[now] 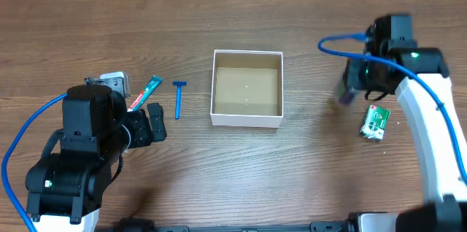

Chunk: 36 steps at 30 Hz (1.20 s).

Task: Pack container
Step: 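Carry the soap bottle over the box and lower it inside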

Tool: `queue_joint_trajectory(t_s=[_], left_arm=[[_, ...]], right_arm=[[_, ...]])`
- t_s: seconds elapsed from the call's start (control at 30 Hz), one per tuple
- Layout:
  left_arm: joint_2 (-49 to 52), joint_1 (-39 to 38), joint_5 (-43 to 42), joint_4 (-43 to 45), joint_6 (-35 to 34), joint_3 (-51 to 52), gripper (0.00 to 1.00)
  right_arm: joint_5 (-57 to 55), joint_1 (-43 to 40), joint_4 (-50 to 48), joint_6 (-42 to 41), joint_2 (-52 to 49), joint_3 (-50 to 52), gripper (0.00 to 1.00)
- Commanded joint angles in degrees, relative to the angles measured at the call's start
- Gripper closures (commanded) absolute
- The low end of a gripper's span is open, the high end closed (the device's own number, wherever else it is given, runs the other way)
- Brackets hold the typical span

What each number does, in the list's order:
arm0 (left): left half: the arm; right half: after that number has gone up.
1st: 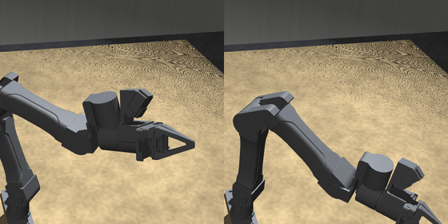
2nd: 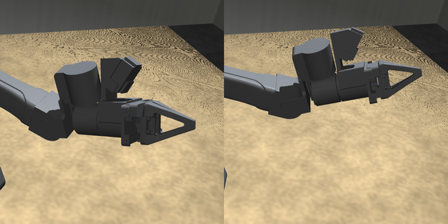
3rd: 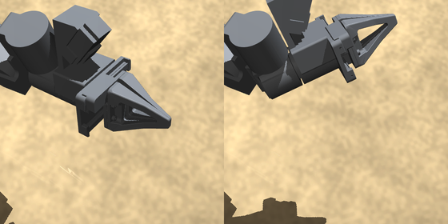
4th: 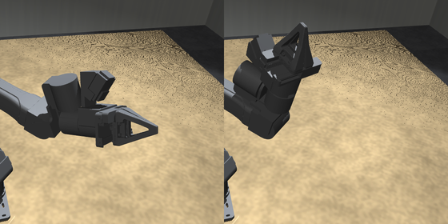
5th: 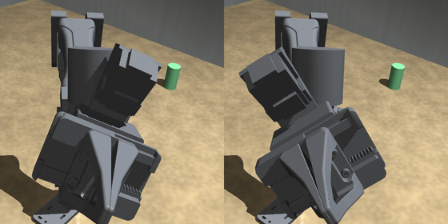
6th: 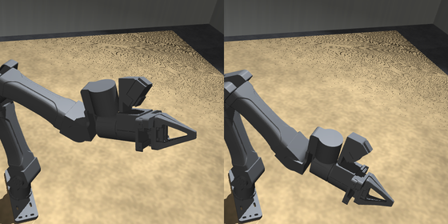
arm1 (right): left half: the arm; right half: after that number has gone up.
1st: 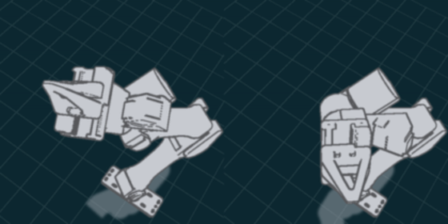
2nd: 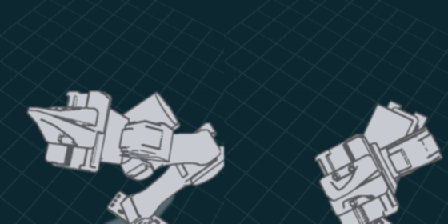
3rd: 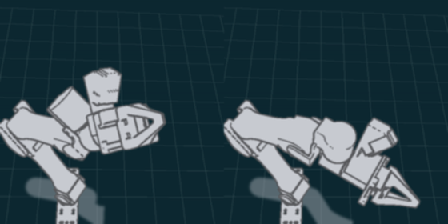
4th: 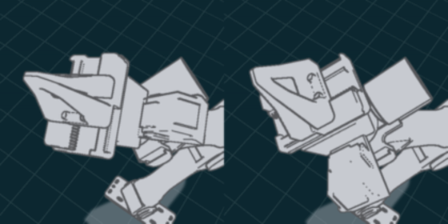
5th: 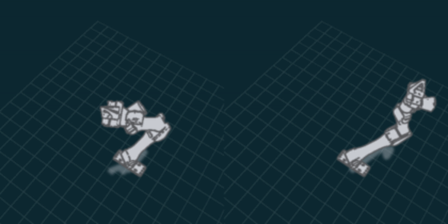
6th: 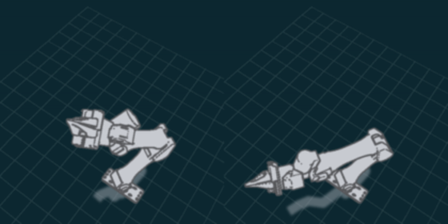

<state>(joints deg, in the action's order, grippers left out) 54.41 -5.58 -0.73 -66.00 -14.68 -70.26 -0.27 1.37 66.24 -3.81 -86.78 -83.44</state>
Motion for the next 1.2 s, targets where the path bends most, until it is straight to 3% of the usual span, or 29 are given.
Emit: queue_joint_trajectory(t_s=[0.0,0.17,0.33,0.53,0.73,1.17], left_arm=[[-0.02,0.15,0.74,0.26,-0.37,-1.20,0.00],[-0.02,0.15,0.74,0.28,-0.37,-1.22,0.00],[-0.02,0.15,0.74,0.17,-0.37,-1.20,0.00],[0.20,0.15,1.38,0.02,-0.35,-1.20,0.00],[1.79,0.15,1.33,-0.07,-0.35,-1.18,0.00],[2.49,0.15,1.33,0.00,-0.37,-1.16,0.00]], right_arm=[[-0.28,8.76,2.56,-5.46,6.05,-12.04,0.96],[-9.20,28.65,-1.22,-13.42,4.37,-14.51,0.96],[-10.54,38.34,-6.43,-17.75,-5.68,-14.49,0.96],[-11.54,38.51,-10.95,-21.57,-17.46,-14.45,0.96],[-16.81,37.31,-17.40,-21.57,-21.22,-14.29,0.96],[-9.79,33.88,-19.30,-21.51,-29.22,-14.25,0.96]])
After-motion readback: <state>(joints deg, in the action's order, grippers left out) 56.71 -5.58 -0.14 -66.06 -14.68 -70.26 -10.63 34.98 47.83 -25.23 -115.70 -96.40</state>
